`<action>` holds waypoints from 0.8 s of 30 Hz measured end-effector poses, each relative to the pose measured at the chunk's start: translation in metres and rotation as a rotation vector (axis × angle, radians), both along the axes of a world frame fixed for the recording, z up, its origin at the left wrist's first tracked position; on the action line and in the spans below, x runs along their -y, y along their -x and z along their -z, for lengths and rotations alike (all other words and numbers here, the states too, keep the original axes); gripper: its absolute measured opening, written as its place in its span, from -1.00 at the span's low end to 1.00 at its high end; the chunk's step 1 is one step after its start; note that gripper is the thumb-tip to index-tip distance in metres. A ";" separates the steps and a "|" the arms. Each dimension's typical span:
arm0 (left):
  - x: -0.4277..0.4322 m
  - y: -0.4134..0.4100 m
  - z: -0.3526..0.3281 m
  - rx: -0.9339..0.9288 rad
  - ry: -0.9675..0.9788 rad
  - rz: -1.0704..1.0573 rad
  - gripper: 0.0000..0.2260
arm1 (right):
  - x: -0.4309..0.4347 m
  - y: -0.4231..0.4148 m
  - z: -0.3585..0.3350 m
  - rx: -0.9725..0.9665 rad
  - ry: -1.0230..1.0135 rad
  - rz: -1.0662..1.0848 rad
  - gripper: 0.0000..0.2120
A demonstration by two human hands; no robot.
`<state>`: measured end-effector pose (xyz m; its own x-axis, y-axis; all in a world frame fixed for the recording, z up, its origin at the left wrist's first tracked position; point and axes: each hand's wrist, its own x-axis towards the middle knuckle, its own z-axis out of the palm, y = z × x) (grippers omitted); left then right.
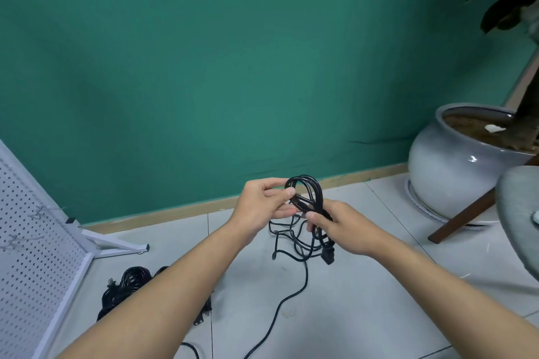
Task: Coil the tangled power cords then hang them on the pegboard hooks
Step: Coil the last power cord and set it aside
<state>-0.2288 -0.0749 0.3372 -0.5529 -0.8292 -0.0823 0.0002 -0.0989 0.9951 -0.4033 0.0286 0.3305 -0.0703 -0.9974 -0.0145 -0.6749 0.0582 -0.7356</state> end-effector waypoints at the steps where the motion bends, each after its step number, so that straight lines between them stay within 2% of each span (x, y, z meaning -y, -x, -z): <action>1: -0.001 0.000 0.001 0.010 0.006 0.014 -0.78 | 0.000 -0.001 -0.001 -0.009 -0.002 0.004 -0.83; 7: -0.003 0.001 0.009 0.177 0.233 0.107 -0.75 | 0.005 0.007 0.002 -0.029 0.002 0.093 -0.78; 11: -0.002 -0.007 0.032 0.467 0.396 0.324 -0.52 | 0.005 0.005 0.001 0.095 0.027 0.084 -0.75; 15: -0.003 -0.002 0.046 0.674 0.527 0.491 -0.45 | 0.003 0.004 -0.007 0.223 0.077 0.009 -0.76; 20: 0.002 -0.005 0.064 0.885 0.622 0.637 -0.62 | -0.001 0.005 -0.016 0.437 0.114 -0.008 -0.76; 23: 0.003 -0.006 0.071 0.842 0.620 0.649 -0.97 | -0.001 0.006 -0.014 0.454 0.086 0.012 -0.75; 24: 0.004 -0.006 0.069 0.838 0.623 0.631 -0.88 | 0.000 0.008 -0.012 0.399 0.080 0.044 -0.74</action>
